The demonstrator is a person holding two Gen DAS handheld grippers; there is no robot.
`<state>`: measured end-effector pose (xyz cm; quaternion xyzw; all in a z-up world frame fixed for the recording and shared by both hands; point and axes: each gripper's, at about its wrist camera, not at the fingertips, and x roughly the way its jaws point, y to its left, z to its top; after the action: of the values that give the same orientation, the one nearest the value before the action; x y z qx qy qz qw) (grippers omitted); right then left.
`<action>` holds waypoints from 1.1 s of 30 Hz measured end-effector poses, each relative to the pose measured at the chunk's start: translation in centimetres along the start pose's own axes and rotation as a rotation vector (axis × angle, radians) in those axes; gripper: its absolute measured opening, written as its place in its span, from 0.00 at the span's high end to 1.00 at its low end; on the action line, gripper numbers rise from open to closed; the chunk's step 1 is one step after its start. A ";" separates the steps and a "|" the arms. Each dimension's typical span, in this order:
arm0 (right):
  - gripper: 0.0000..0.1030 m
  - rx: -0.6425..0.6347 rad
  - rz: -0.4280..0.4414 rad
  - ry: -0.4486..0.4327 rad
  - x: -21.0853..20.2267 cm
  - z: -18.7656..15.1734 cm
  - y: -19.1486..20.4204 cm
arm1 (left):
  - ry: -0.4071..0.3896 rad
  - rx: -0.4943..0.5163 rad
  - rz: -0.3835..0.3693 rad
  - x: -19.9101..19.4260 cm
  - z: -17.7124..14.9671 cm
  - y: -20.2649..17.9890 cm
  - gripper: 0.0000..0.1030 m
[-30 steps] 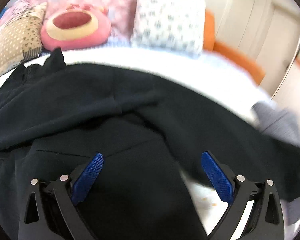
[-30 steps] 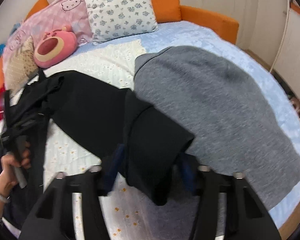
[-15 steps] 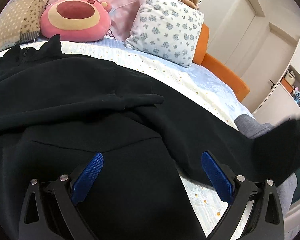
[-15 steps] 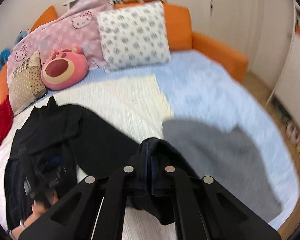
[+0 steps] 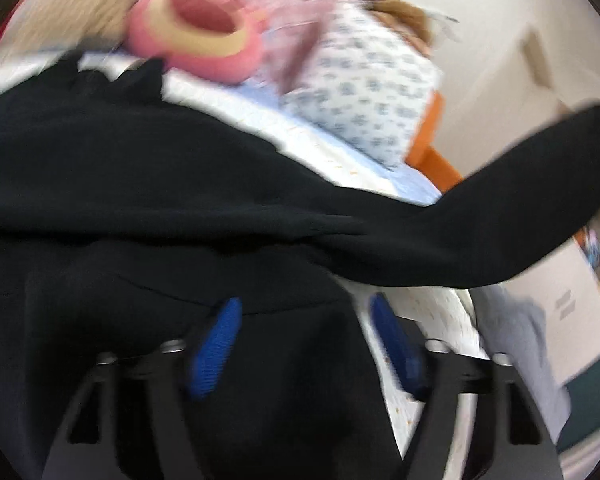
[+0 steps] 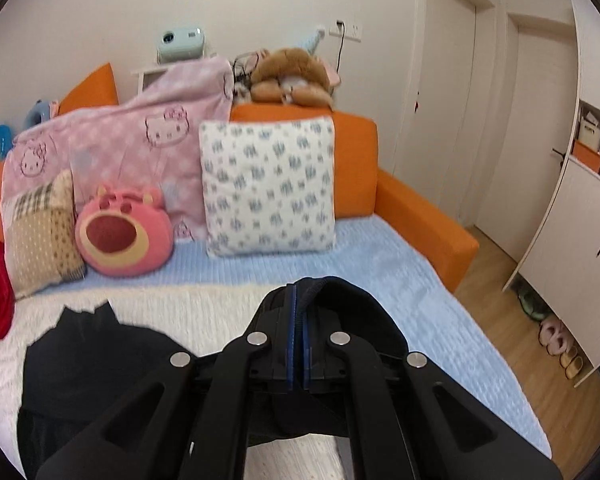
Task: Fold large clothes
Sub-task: 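Lift the held sleeve up with the right gripper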
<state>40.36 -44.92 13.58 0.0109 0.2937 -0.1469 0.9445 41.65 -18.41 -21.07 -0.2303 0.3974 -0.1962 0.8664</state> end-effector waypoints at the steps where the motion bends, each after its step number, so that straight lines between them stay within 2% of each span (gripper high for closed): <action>1: 0.97 0.008 0.006 -0.004 -0.3 0.8 0.1 | -0.001 -0.039 -0.011 0.0 0.3 0.5 0.39; 3: 0.98 0.018 0.006 -0.011 -0.7 2.3 0.1 | 0.005 -0.051 -0.008 0.0 0.5 0.3 0.39; 5: 0.98 0.034 0.000 -0.025 -1.3 3.8 0.2 | 0.013 0.005 0.026 0.2 0.2 -0.8 0.40; 8: 0.98 0.059 0.010 -0.029 -1.8 6.4 0.9 | 0.044 0.156 0.101 1.1 -0.7 -3.7 0.44; 10: 0.98 0.061 0.015 -0.029 -1.8 7.9 2.1 | 0.081 0.257 0.162 2.0 -1.2 -5.5 0.43; 14: 0.98 0.007 0.056 -0.039 -2.5 9.6 7.1 | 0.140 0.429 0.281 4.2 -2.7 -7.8 0.21; 17: 0.98 -0.110 0.073 -0.047 -3.5 9.6 13.4 | 0.156 0.525 0.370 5.4 -3.8 -9.1 0.18; 19: 0.98 -0.180 0.093 -0.053 -4.3 9.2 17.3 | 0.156 0.526 0.370 5.4 -3.9 -8.9 0.18; 22: 0.98 -0.266 0.176 -0.052 -5.9 8.1 24.0 | 0.155 0.499 0.336 5.0 -3.6 -8.3 0.17; 26: 0.98 -0.446 0.230 -0.048 -6.9 4.5 34.4 | 0.156 0.524 0.360 5.2 -3.8 -8.6 0.17; 28: 0.98 -0.540 0.257 -0.023 -6.2 1.7 39.9 | 0.156 0.518 0.352 5.2 -3.8 -8.6 0.17; 31: 0.98 -0.630 0.296 0.035 -4.5 -2.4 45.6 | 0.157 0.492 0.295 4.8 -3.6 -8.2 0.13; 33: 0.98 -0.696 0.316 0.071 -2.9 -5.9 50.1 | 0.157 0.489 0.286 4.7 -3.6 -8.1 0.12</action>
<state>49.02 4.40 7.03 -0.2603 0.3531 0.1095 0.8919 40.42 -28.39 -21.51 0.0593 0.4323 -0.1794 0.8817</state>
